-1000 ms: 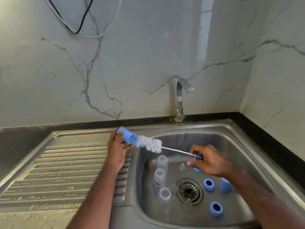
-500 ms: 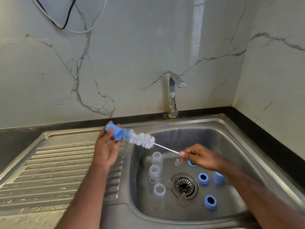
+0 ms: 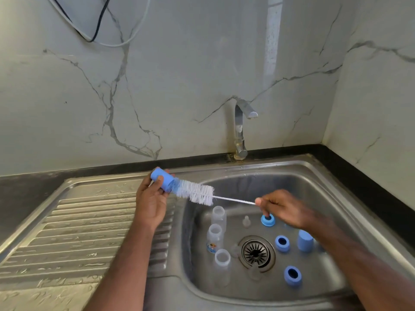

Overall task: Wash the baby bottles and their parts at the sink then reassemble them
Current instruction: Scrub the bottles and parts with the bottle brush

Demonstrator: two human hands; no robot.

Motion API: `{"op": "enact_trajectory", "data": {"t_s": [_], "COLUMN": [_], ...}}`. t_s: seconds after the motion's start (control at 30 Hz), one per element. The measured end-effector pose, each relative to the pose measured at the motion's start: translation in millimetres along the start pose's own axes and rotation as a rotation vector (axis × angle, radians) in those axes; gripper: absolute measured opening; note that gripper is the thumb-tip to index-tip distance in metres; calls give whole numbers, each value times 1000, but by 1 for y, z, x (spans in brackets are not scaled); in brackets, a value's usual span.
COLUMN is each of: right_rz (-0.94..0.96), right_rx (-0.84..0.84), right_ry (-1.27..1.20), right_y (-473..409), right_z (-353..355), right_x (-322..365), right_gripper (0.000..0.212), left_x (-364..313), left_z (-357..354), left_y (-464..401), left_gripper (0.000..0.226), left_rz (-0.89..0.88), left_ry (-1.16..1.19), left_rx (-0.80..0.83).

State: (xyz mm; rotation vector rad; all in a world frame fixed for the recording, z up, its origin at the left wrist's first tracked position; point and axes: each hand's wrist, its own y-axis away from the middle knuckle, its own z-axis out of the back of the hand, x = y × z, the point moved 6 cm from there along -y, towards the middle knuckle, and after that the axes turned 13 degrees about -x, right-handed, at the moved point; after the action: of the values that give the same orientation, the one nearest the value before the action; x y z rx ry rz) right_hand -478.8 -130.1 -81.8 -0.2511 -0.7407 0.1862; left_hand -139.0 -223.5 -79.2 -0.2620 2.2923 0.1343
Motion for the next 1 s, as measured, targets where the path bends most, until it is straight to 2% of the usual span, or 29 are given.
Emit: {"op": "enact_trajectory", "data": {"t_s": [0.07, 0.1, 0.13, 0.23, 0.37, 0.4, 0.43, 0.47, 0.53, 0.57, 0.6, 0.67, 0.73, 0.83, 0.9, 0.93, 0.97, 1.0], "right_rz": [-200, -222, -214, -118, 287, 333, 317, 228, -54, -154, -194, -172, -153, -73, 66, 89, 43, -64], "right_rx": [91, 44, -62, -406, -673, -660, -555, -358, 89, 211, 251, 142, -84, -336, -454, -419, -290, -111], "right_ry": [-376, -413, -356, 61, 464, 514, 501, 402, -40, -205, -307, -357, -287, 79, 369, 388, 268, 0], "right_y": [5, 6, 5, -2, -5, -6, -8, -10, 0, 7, 10, 10, 4, -4, -6, -7, -8, -5], "right_z": [-10, -8, -4, 18, 39, 40, 36, 26, -5, -15, -18, -15, -6, 9, 19, 19, 14, 3], "right_x": [-3, -4, -6, -9, 14, 17, 16, 12, 3, 4, 7, 9, 4, -2, 5, 7, 4, 1], "right_gripper": [52, 39, 29, 24, 12, 16, 21, 29, 42, 44, 40, 19, 16, 10, 18, 27, 38, 48], "left_x": [0, 0, 1, 4, 9, 7, 4, 1, -3, -5, -7, -11, -12, -8, -5, -4, -5, -6], "left_z": [-2, -3, -2, 6, 0, -2, -2, -2, -3, -3, -4, -2, 2, 11, 13, 12, 10, 7], "left_y": [2, 3, 1, -5, -3, -3, -2, -2, 1, 2, 3, 0, -5, -10, -11, -11, -9, -7], "left_gripper": [24, 25, 24, 20, 28, 29, 25, 20, 24, 28, 31, 31, 27, 25, 27, 28, 29, 29], "left_rz": [91, 104, 88, -59, -140, -144, -136, -101, 33, 88, 114, 89, 19, -100, -141, -142, -123, -74], "left_ry": [121, 151, 139, -38, -80, -74, -73, -62, 23, 83, 135, 174, 124, -15, -70, -86, -88, -68], "left_rx": [75, 81, 54, -111, -126, -121, -109, -72, 72, 140, 185, 186, 100, -70, -137, -132, -92, -27]}}
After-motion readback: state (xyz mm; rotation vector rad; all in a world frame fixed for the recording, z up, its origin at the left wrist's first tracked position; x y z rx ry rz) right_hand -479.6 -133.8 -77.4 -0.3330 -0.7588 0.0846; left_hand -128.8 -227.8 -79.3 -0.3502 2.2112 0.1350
